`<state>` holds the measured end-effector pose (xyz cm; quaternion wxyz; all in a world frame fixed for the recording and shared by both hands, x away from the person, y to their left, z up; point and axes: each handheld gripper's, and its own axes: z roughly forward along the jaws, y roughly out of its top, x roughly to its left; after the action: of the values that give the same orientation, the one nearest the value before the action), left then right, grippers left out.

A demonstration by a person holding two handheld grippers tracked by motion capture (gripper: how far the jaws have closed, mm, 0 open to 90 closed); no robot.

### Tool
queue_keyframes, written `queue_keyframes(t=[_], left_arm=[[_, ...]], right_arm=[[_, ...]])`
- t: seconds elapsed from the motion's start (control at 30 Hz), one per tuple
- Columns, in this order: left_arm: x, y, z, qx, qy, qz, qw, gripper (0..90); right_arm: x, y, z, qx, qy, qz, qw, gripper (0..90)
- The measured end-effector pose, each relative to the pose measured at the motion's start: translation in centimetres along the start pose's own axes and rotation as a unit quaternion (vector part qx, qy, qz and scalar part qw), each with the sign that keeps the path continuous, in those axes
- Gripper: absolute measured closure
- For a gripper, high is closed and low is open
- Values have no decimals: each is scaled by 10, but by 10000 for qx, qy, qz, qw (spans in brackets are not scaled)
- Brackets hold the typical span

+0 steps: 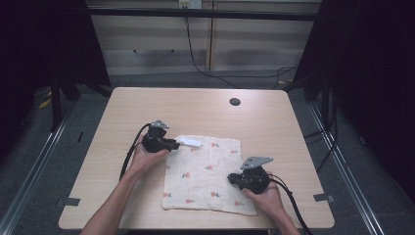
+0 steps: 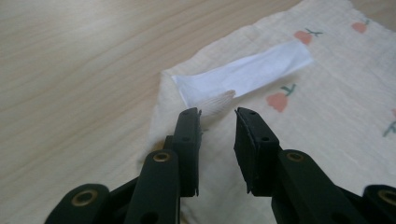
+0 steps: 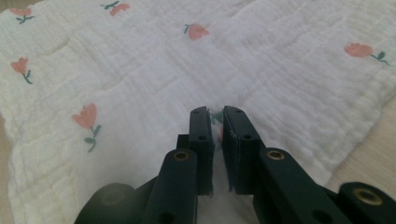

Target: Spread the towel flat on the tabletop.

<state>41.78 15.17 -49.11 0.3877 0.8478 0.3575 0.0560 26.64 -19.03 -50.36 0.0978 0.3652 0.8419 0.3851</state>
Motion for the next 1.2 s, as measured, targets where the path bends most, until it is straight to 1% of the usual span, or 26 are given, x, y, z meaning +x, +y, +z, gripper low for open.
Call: queue_keyframes(t=[0.03, 0.07, 0.1, 0.13, 0.17, 0.23, 0.3, 0.37, 0.4, 0.47, 0.53, 0.57, 0.6, 0.67, 0.7, 0.77, 0.83, 0.87, 0.9, 0.93, 0.97, 1.0, 1.03, 1.07, 1.13, 1.2], left_arm=[[3, 0, -1, -51, 100, -101, 9999, 691], [6, 0, -1, -77, 240, -131, 9996, 667], [10, 1, -2, -82, 263, -192, 9994, 655], [14, 1, -2, -126, 304, -280, 9991, 654], [17, 1, -2, -205, 342, -396, 9984, 641], [20, 1, -4, -206, 352, -435, 9982, 626], [25, -1, -9, -222, 374, -463, 9980, 624], [28, -3, -15, -274, 266, -553, 9977, 627], [29, -6, -18, -262, 277, -549, 9978, 630], [28, -9, -23, -322, 190, -549, 9978, 629], [27, -13, -27, -355, 166, -517, 9979, 630], [26, -15, -29, -382, 136, -554, 9976, 629], [25, -16, -31, -431, 122, -613, 9971, 626], [24, -20, -37, -549, 28, -642, 9964, 602], [22, -21, -40, -560, -10, -608, 9966, 584], [18, -24, -45, -498, -51, -473, 9976, 559], [15, -28, -52, -572, -82, -487, 9971, 545], [12, -30, -56, -668, -18, -520, 9964, 549], [9, -33, -60, -817, -17, -585, 9949, 551], [7, -37, -63, -909, -96, -612, 9939, 551], [4, -39, -66, -937, -81, -561, 9940, 551], [2, -39, -66, -902, -50, -524, 9945, 545], [1, -38, -68, -833, -75, -433, 9956, 527], [1, -39, -69, -884, -54, -472, 9950, 518], [-2, -43, -72, -880, 6, -451, 9951, 505], [-8, -49, -75, -762, 27, -363, 9964, 492]], right_arm=[[0, 0, 0, -1, -6, 0, 10000, 818], [0, 0, 0, 16, -17, 4, 10000, 815], [0, 0, 0, 8, -28, 10, 10000, 808], [0, 0, 0, 26, -63, 18, 10000, 807], [-1, 1, 0, -2, -34, 20, 10000, 803], [-1, 1, 0, 21, -39, 75, 10000, 799], [-3, 1, 1, 0, -32, 42, 10000, 799], [-3, 1, 1, 6, -25, 54, 10000, 799], [-4, 2, 1, 12, -33, 55, 10000, 799], [-5, 2, 1, 7, -35, 64, 10000, 795], [-5, 2, 1, 7, -43, 124, 9999, 778], [-6, 3, 1, -16, -49, 119, 9999, 766], [-6, 3, -1, -101, -30, 208, 9997, 751], [-7, 6, -7, -352, 70, 292, 9989, 742], [-8, 8, -11, -470, 58, 323, 9984, 737], [-11, 10, -18, -617, -32, 363, 9974, 723], [-14, 9, -23, -693, -116, 429, 9966, 699], [-16, 9, -25, -700, -188, 436, 9964, 686], [-18, 9, -27, -738, -238, 440, 9960, 676], [-19, 8, -30, -740, -266, 495, 9957, 665], [-21, 8, -31, -793, -299, 522, 9950, 658], [-23, 9, -33, -826, -349, 571, 9943, 651], [-25, 9, -34, -856, -393, 599, 9938, 640], [-27, 10, -35, -916, -438, 647, 9927, 626], [-32, 11, -37, -1005, -553, 757, 9905, 597], [-36, 11, -39, -1027, -717, 811, 9888, 584]])
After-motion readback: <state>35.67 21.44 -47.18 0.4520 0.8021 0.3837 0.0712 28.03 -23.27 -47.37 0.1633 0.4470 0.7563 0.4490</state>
